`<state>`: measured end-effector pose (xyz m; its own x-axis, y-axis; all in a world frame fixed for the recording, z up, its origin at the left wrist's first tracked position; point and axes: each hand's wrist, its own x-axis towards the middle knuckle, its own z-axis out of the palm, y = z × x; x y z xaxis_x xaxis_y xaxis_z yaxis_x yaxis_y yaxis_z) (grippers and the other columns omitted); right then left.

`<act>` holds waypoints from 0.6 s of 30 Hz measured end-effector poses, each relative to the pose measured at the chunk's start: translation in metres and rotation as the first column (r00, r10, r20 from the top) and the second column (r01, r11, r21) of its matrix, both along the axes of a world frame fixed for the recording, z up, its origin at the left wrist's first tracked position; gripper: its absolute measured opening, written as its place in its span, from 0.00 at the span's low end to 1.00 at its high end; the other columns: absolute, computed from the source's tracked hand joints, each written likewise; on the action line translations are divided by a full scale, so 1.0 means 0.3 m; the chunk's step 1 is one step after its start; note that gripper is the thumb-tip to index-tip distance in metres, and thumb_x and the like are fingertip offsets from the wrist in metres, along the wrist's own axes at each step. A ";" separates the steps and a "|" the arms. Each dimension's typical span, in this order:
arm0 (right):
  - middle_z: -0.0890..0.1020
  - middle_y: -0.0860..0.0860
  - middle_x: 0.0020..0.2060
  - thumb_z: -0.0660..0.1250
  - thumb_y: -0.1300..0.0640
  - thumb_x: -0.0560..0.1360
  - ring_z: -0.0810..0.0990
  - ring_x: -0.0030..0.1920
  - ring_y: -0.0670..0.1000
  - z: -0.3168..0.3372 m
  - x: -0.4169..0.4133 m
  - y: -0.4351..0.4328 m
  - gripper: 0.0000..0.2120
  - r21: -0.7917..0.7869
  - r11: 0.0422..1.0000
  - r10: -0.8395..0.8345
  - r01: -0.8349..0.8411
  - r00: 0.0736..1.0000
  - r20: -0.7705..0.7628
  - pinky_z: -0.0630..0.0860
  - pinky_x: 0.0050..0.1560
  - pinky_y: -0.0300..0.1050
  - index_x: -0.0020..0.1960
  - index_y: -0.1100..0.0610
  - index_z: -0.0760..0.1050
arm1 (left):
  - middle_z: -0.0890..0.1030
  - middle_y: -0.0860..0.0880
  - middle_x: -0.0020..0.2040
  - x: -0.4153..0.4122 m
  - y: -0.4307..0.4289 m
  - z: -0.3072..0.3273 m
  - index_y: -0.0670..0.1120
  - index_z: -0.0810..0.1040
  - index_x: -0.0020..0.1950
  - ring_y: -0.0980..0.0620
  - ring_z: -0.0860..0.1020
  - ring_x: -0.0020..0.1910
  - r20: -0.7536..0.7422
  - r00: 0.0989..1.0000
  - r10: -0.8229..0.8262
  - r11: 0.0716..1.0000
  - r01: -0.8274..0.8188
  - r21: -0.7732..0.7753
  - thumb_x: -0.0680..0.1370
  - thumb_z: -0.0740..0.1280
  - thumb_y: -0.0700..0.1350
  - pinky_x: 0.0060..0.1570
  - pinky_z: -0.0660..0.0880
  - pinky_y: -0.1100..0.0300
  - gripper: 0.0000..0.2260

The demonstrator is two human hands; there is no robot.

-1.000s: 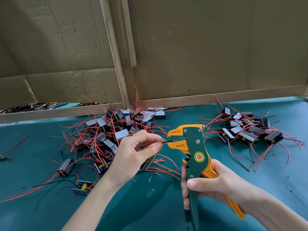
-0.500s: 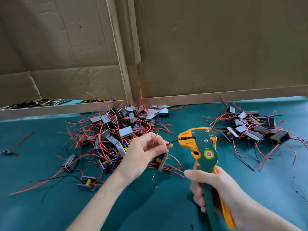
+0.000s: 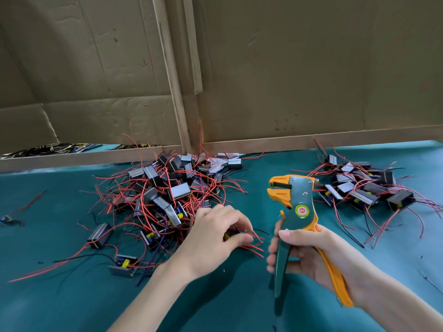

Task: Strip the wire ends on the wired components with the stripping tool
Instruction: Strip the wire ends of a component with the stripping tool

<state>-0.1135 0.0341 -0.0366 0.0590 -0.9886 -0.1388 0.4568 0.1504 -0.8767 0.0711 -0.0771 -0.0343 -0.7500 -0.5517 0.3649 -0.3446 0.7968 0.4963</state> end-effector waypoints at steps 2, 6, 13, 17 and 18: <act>0.81 0.64 0.37 0.85 0.55 0.51 0.83 0.38 0.63 0.003 -0.006 0.000 0.22 -0.003 1.000 -0.017 0.017 1.000 0.007 0.81 0.42 0.57 0.41 0.60 0.82 | 0.77 0.62 0.42 0.002 -0.002 -0.008 0.54 0.79 0.46 0.64 0.71 0.47 0.029 1.000 -0.004 0.997 0.006 -0.072 0.75 0.70 0.50 0.60 0.61 0.57 0.02; 0.81 0.64 0.37 0.86 0.54 0.50 0.83 0.37 0.63 0.015 -0.020 -0.003 0.23 -0.008 0.999 -0.043 0.043 0.999 0.003 0.81 0.41 0.56 0.40 0.60 0.82 | 0.80 0.61 0.39 -0.001 -0.004 0.003 0.50 0.83 0.44 0.63 0.74 0.44 -0.093 0.995 0.023 1.000 -0.022 0.006 0.74 0.72 0.45 0.57 0.63 0.60 0.01; 0.80 0.67 0.37 0.80 0.60 0.58 0.81 0.36 0.65 0.067 -0.013 0.027 0.14 -0.025 0.996 0.083 -0.085 0.993 -0.084 0.80 0.39 0.57 0.41 0.62 0.81 | 0.79 0.57 0.43 -0.002 0.019 0.051 0.54 0.83 0.51 0.58 0.78 0.45 -0.434 0.893 0.119 0.965 -0.002 0.261 0.75 0.68 0.39 0.49 0.70 0.68 0.11; 0.79 0.68 0.36 0.72 0.66 0.65 0.81 0.34 0.65 0.078 0.011 0.041 0.08 -0.041 0.994 0.094 -0.099 0.989 -0.112 0.80 0.37 0.56 0.43 0.64 0.78 | 0.78 0.58 0.43 -0.003 0.033 0.076 0.59 0.83 0.52 0.58 0.76 0.44 -0.481 0.870 0.106 0.972 0.010 0.233 0.76 0.68 0.45 0.46 0.68 0.70 0.10; 0.79 0.67 0.35 0.71 0.66 0.65 0.81 0.34 0.64 0.079 0.014 0.043 0.06 -0.043 0.994 0.098 -0.103 0.988 -0.119 0.80 0.37 0.55 0.42 0.64 0.78 | 0.79 0.57 0.42 -0.003 0.037 0.080 0.59 0.82 0.51 0.57 0.77 0.44 -0.495 0.862 0.108 0.969 0.021 0.247 0.75 0.69 0.45 0.47 0.70 0.69 0.10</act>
<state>-0.1094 0.0471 -0.0131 0.1447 -0.9842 -0.1023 0.3360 0.1462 -0.9305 0.0701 -0.0659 -0.0103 -0.4735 -0.6969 0.5387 -0.0295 0.6238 0.7810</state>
